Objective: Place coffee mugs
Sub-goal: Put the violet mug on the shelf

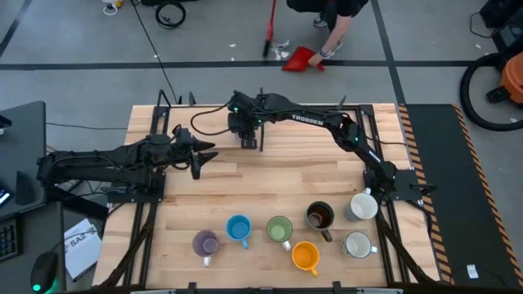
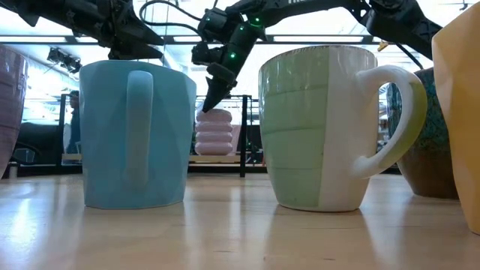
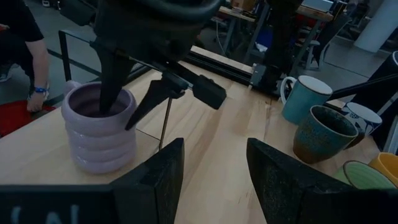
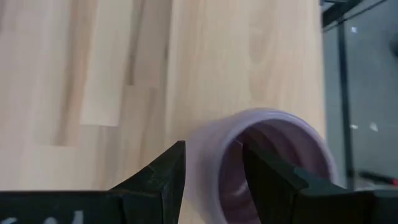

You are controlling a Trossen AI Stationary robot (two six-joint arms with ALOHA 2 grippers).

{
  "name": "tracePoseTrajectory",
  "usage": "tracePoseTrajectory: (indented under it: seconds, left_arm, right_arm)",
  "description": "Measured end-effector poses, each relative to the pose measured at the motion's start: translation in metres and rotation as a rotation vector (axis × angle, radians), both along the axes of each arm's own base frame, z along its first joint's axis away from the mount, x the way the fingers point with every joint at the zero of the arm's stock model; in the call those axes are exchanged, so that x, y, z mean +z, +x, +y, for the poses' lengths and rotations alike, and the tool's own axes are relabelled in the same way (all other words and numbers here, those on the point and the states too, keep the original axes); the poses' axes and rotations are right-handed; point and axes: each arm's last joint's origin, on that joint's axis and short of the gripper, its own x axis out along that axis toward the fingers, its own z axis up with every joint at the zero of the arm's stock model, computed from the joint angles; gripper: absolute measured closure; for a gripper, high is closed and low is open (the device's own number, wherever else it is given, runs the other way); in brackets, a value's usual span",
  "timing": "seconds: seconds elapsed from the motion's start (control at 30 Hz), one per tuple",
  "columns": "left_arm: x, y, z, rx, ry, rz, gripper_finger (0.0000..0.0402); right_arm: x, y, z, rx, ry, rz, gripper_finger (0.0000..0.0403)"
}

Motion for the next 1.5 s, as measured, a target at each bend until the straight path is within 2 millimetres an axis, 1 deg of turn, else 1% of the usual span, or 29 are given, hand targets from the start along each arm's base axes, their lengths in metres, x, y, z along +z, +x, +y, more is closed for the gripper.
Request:
tracePoseTrajectory:
  seconds: [0.3,0.53,0.77,0.9,1.03,1.2,1.3,1.37,1.43,1.5]
  left_arm:
    - [0.0,0.0,0.0,-0.001,0.003,0.002,0.0221]
    - [0.0,0.0,0.0,-0.001,0.003,0.003,0.0221]
    - [0.0,0.0,0.0,-0.001,0.003,0.002,0.0221]
    - [0.0,0.0,0.0,0.0,0.0,0.001,0.0221]
    - [0.0,0.0,0.0,0.0,0.0,0.001,0.0221]
    - [0.0,0.0,0.0,0.0,0.001,0.001,0.0221]
    - [0.0,0.0,0.0,-0.001,0.003,0.001,0.0221]
    - [0.0,0.0,0.0,-0.001,0.004,0.002,0.0221]
    - [-0.001,0.0,0.0,-0.006,0.027,0.016,0.0221]
    - [0.0,0.0,0.0,-0.018,0.071,0.031,0.0221]
  right_arm:
    - [-0.001,-0.004,-0.01,0.099,-0.081,0.039,0.0238]
    - [0.001,-0.007,-0.026,0.082,-0.134,0.035,0.0238]
    - [0.002,-0.009,-0.033,0.093,-0.154,0.028,0.0238]
    - [0.002,-0.009,-0.033,0.099,-0.155,0.028,0.0238]
    - [0.004,-0.006,-0.026,0.118,-0.178,0.026,0.0238]
    - [0.021,-0.008,-0.017,0.123,-0.225,-0.012,0.0238]
    - [0.028,-0.01,-0.016,0.094,-0.264,-0.009,0.0238]
    - [0.036,-0.014,-0.015,0.073,-0.275,-0.021,0.0238]
    - [0.044,-0.018,-0.013,0.064,-0.287,-0.022,0.0238]
    - [0.045,-0.021,-0.008,0.064,-0.29,0.008,0.0238]
